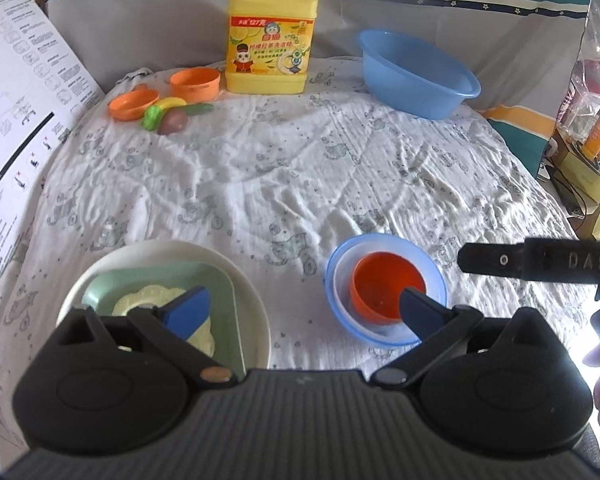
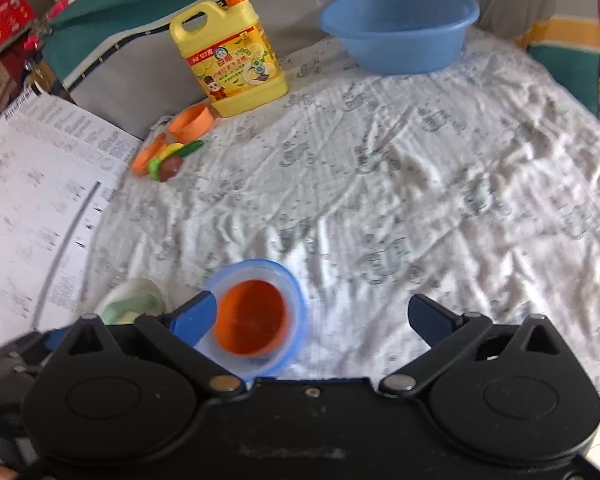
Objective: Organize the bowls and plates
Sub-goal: 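Grip the rim of the nested blue bowl with the right tool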
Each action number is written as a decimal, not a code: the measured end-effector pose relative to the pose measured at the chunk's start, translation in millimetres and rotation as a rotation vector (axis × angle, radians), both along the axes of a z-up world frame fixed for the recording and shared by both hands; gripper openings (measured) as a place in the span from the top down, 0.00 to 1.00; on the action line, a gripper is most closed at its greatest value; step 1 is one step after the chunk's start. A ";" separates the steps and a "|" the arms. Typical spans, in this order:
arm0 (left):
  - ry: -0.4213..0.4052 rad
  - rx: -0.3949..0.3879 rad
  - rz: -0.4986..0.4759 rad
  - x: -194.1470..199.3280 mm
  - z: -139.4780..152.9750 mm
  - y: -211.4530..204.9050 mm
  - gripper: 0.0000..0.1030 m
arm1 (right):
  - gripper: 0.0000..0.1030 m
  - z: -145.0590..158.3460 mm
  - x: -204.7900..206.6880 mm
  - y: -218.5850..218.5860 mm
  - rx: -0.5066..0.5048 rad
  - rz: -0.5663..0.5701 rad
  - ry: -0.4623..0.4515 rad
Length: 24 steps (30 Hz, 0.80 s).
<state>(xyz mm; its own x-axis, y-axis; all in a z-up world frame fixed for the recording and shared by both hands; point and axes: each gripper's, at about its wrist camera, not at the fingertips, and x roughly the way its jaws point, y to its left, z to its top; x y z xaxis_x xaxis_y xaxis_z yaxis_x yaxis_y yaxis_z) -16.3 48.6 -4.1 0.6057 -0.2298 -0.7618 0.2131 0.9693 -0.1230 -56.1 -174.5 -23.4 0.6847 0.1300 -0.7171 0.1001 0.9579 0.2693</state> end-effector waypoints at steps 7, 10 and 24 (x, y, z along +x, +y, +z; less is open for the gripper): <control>0.006 -0.014 -0.001 -5.1 -13.8 0.6 0.00 | 0.00 -13.6 -4.1 -7.4 0.020 -0.008 0.047; 0.016 -0.022 -0.012 -4.6 -20.9 -1.8 0.00 | 0.00 -17.5 -1.0 -10.5 0.053 -0.011 0.069; 0.031 -0.067 -0.043 15.9 -37.8 -11.2 0.03 | 0.11 -20.4 27.4 2.6 0.060 0.045 0.097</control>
<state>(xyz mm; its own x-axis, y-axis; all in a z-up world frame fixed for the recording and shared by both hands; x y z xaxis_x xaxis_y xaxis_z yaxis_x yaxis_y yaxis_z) -0.4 37.4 -41.9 0.5702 -0.3066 -0.7622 0.2494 0.9486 -0.1950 -28.6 -171.9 -43.8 0.6050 0.2035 -0.7698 0.0862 0.9444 0.3174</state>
